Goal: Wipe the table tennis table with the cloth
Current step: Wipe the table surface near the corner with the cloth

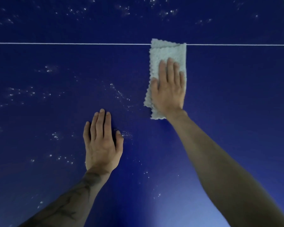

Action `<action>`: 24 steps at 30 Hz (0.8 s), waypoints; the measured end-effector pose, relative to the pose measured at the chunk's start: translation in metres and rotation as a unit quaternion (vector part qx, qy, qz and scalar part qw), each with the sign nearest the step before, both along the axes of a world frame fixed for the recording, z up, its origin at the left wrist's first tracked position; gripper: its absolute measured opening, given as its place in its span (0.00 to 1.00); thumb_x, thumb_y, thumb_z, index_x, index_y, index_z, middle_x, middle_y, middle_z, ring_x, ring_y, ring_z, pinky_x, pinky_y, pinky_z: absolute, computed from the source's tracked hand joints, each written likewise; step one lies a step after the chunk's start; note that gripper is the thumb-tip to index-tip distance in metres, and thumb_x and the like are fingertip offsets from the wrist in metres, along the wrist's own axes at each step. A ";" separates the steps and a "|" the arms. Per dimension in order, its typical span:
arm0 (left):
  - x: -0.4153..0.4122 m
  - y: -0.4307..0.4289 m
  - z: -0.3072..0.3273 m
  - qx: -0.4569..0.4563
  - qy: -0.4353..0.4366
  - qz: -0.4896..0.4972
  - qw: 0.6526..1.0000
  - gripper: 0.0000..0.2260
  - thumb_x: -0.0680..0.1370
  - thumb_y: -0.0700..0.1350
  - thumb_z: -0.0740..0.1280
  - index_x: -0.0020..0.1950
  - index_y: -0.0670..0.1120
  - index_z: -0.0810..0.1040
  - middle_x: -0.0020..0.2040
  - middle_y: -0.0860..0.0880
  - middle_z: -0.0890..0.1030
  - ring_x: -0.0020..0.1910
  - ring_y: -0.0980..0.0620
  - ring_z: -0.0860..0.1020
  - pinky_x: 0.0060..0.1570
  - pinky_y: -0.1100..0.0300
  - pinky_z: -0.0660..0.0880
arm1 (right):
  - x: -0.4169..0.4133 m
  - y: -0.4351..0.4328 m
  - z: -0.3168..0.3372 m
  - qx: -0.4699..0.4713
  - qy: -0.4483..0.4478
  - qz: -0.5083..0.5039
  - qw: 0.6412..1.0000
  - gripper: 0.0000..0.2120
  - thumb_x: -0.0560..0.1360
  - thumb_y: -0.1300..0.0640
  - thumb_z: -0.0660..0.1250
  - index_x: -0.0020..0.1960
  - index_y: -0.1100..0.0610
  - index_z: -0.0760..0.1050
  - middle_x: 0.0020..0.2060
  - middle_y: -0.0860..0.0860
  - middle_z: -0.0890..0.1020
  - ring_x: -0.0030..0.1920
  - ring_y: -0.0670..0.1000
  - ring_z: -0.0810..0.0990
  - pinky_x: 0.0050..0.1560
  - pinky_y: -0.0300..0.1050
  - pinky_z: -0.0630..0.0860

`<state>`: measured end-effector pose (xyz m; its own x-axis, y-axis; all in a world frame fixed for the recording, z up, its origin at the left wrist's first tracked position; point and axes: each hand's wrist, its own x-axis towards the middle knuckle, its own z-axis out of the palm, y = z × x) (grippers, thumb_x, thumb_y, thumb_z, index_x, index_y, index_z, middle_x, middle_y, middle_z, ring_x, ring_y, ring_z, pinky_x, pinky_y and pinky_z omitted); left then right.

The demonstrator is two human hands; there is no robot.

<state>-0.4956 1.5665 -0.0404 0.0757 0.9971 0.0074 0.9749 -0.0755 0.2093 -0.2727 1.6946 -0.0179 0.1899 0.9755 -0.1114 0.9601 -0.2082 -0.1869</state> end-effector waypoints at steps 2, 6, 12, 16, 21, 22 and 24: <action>0.000 0.000 -0.001 0.003 0.000 0.000 1.000 0.28 0.84 0.50 0.56 0.83 0.40 0.61 0.83 0.41 0.62 0.82 0.41 0.61 0.82 0.42 0.53 | -0.030 -0.008 -0.002 0.002 0.008 0.044 0.999 0.32 0.87 0.44 0.45 0.87 0.55 0.47 0.87 0.56 0.48 0.86 0.57 0.45 0.85 0.59 0.46; -0.001 0.000 -0.002 0.010 -0.006 -0.001 1.000 0.28 0.84 0.51 0.55 0.83 0.40 0.60 0.83 0.41 0.62 0.82 0.42 0.60 0.82 0.42 0.53 | -0.034 -0.067 -0.006 0.009 -0.007 0.229 0.973 0.31 0.88 0.44 0.47 0.87 0.54 0.51 0.87 0.55 0.51 0.86 0.55 0.49 0.85 0.58 0.49; -0.001 0.000 -0.001 0.010 -0.007 -0.001 1.000 0.28 0.85 0.50 0.56 0.83 0.40 0.61 0.83 0.41 0.61 0.83 0.42 0.59 0.82 0.42 0.52 | 0.048 -0.062 0.001 -0.017 -0.015 0.023 0.999 0.31 0.88 0.43 0.45 0.88 0.53 0.46 0.87 0.53 0.48 0.86 0.54 0.45 0.86 0.57 0.44; 0.000 -0.001 -0.001 0.012 -0.004 0.000 1.000 0.28 0.85 0.50 0.57 0.83 0.40 0.61 0.83 0.42 0.62 0.83 0.43 0.59 0.82 0.42 0.53 | -0.003 -0.043 0.000 -0.005 0.009 -0.012 1.000 0.32 0.87 0.44 0.45 0.87 0.55 0.45 0.87 0.56 0.47 0.86 0.56 0.44 0.86 0.59 0.44; 0.000 0.000 -0.001 0.010 -0.009 0.000 1.000 0.28 0.85 0.50 0.56 0.83 0.40 0.60 0.84 0.42 0.61 0.83 0.43 0.59 0.83 0.44 0.51 | -0.026 -0.106 -0.003 -0.005 -0.010 0.207 0.978 0.30 0.88 0.44 0.47 0.87 0.53 0.49 0.87 0.53 0.50 0.86 0.54 0.47 0.85 0.57 0.47; 0.000 0.000 -0.001 0.010 -0.011 0.000 1.000 0.28 0.85 0.50 0.56 0.83 0.40 0.60 0.84 0.42 0.61 0.83 0.43 0.58 0.83 0.44 0.51 | -0.010 -0.115 -0.004 -0.004 -0.007 0.200 0.980 0.30 0.88 0.44 0.47 0.87 0.52 0.50 0.87 0.52 0.51 0.86 0.53 0.48 0.86 0.56 0.47; 0.000 -0.001 0.000 0.011 -0.015 0.002 1.000 0.28 0.85 0.50 0.56 0.83 0.40 0.60 0.83 0.42 0.61 0.83 0.43 0.58 0.83 0.43 0.51 | 0.027 -0.121 -0.003 -0.010 -0.016 0.127 0.992 0.30 0.88 0.44 0.48 0.87 0.52 0.51 0.87 0.52 0.52 0.86 0.53 0.48 0.86 0.54 0.45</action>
<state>-0.4954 1.5658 -0.0409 0.0713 0.9969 0.0318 0.9683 -0.0769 0.2375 -0.2458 1.5736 -0.0211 -0.0587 0.9898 -0.1294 0.9873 0.0385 -0.1540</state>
